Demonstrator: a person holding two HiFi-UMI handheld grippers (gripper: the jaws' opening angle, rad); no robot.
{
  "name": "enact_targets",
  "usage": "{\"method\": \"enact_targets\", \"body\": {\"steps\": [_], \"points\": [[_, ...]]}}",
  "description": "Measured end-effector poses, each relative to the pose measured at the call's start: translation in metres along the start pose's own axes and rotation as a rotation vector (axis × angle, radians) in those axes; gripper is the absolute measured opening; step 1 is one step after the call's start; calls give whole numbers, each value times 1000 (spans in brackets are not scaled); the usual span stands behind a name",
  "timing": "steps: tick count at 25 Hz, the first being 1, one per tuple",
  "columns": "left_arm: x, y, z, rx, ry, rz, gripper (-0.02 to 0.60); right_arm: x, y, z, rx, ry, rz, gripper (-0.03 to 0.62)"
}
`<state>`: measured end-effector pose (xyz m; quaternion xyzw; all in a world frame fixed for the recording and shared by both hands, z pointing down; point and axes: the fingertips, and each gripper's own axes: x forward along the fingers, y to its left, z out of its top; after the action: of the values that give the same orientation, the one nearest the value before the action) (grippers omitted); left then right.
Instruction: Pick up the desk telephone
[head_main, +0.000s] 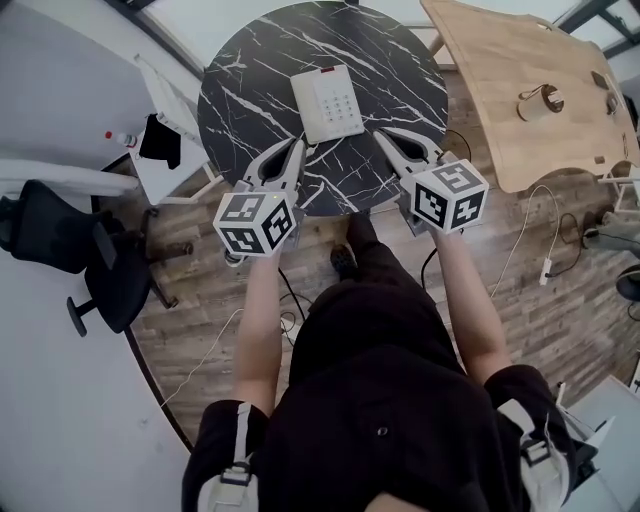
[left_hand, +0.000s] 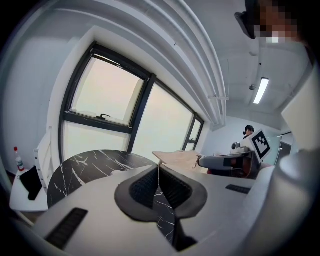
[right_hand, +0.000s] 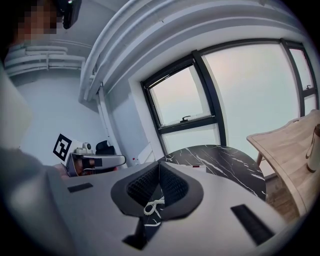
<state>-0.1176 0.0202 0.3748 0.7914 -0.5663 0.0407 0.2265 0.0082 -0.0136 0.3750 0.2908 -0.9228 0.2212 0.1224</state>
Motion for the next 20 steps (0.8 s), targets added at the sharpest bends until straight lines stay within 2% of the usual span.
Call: {"method": "enact_targets", "body": {"steps": [13,20], "points": [[53,49,27,-13,26,43,18,74,-40,27,-5,43,42,31],[88,63,42,-29,22,61,18,106,-63,44,-30,66,105,32]]}}
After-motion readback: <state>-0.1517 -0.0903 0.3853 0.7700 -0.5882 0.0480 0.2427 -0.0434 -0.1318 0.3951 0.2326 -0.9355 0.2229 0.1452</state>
